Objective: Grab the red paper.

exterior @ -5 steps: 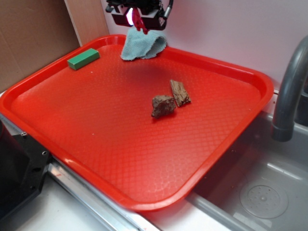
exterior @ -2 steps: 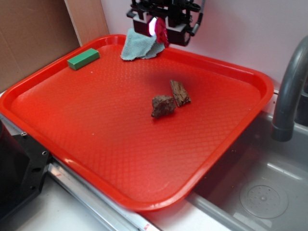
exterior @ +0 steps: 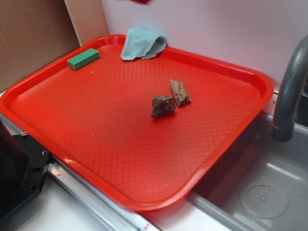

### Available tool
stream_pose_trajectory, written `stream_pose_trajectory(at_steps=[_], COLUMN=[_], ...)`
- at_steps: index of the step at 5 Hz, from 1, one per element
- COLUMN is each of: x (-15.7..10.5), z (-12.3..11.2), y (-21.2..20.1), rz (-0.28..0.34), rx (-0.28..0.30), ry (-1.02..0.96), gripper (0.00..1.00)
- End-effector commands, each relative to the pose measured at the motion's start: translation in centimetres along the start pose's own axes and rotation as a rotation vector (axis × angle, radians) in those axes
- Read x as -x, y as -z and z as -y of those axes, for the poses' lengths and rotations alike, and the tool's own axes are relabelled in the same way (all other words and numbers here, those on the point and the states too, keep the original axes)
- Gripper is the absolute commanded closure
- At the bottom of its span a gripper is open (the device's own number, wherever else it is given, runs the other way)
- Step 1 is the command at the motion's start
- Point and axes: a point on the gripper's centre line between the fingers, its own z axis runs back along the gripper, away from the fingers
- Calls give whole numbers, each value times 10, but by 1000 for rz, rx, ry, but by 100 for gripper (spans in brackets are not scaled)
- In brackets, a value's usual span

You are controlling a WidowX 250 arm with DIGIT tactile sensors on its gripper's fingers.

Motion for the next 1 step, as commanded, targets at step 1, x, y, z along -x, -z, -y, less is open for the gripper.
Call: stream_pose_trajectory(at_steps=[1], x=[8], z=[-21], y=[-46], rz=[-24], rx=[-144], ry=[-64], gripper=[100])
